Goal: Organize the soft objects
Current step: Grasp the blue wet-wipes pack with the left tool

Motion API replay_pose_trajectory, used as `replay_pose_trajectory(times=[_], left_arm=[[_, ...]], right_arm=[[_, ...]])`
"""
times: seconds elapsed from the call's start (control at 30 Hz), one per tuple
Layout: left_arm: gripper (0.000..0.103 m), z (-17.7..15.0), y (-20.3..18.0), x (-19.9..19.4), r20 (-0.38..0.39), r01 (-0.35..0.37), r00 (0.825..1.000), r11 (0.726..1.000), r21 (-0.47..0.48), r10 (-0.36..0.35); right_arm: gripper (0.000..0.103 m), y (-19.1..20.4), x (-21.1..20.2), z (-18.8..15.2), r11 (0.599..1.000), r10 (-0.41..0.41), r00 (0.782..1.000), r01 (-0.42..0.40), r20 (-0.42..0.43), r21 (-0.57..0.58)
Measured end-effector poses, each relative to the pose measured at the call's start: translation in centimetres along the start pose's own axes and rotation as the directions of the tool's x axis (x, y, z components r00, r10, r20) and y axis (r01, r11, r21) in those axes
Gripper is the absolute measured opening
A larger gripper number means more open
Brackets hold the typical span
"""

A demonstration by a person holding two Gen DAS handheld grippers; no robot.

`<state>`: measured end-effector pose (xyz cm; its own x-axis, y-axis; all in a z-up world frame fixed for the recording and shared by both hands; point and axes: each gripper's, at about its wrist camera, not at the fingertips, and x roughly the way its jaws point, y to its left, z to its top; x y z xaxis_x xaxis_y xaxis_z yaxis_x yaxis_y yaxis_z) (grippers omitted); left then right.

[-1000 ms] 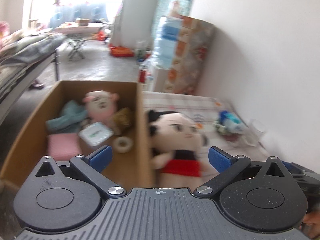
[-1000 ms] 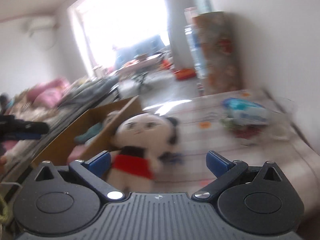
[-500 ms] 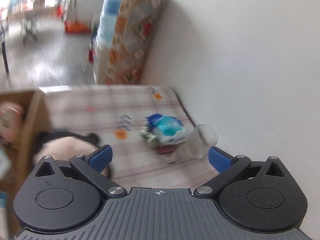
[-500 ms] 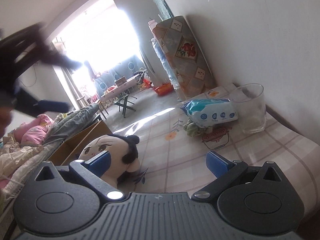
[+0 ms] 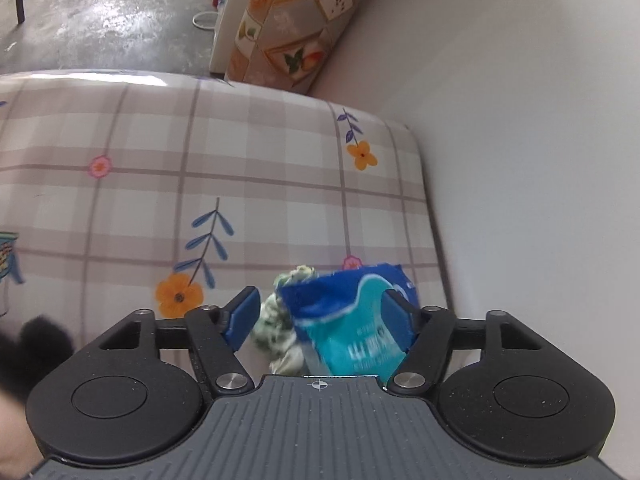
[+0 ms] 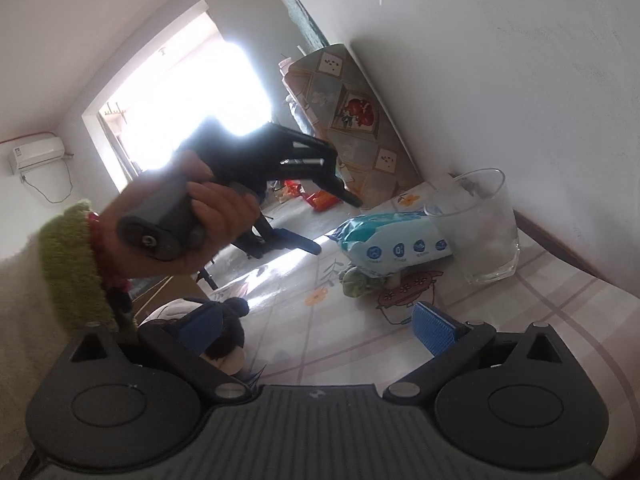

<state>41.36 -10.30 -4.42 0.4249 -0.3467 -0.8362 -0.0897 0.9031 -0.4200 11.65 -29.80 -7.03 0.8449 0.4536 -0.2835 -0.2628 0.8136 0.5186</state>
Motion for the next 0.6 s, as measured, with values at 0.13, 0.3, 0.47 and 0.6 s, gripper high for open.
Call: replay_pose_trajectory(times=[0.13,0.3,0.47,0.6], left_arm=[[0.05,0.6,-0.3,2.4,-0.045,0.014,0.999,1.0,-0.008,-0.014],[0.034,0.3,-0.7,2.5,-0.024,0.02,1.0,0.999,0.027,-0.019],[0.025,-0.2,-0.3,1.3,0.006,0.016,1.0,1.0,0.007,-0.016],[0.019,-1.7,0.8,-1.2,0.026,0.025,0.999,1.0,-0.014,-0.025]], right_arm=[[0.103,-1.0,0.7,-0.2,1.0,0.0,1.0,0.0,-0.006,0.024],[0.103,-1.9,1.2,-0.8,0.999,-0.02,1.0,0.021,-0.021,0.039],[0.103,-2.5,1.1,-0.9,0.997,-0.024,1.0,0.025,-0.015,0.067],[0.103,-2.7,1.1,-1.0,0.997,-0.031,0.999,0.032,-0.013,0.072]])
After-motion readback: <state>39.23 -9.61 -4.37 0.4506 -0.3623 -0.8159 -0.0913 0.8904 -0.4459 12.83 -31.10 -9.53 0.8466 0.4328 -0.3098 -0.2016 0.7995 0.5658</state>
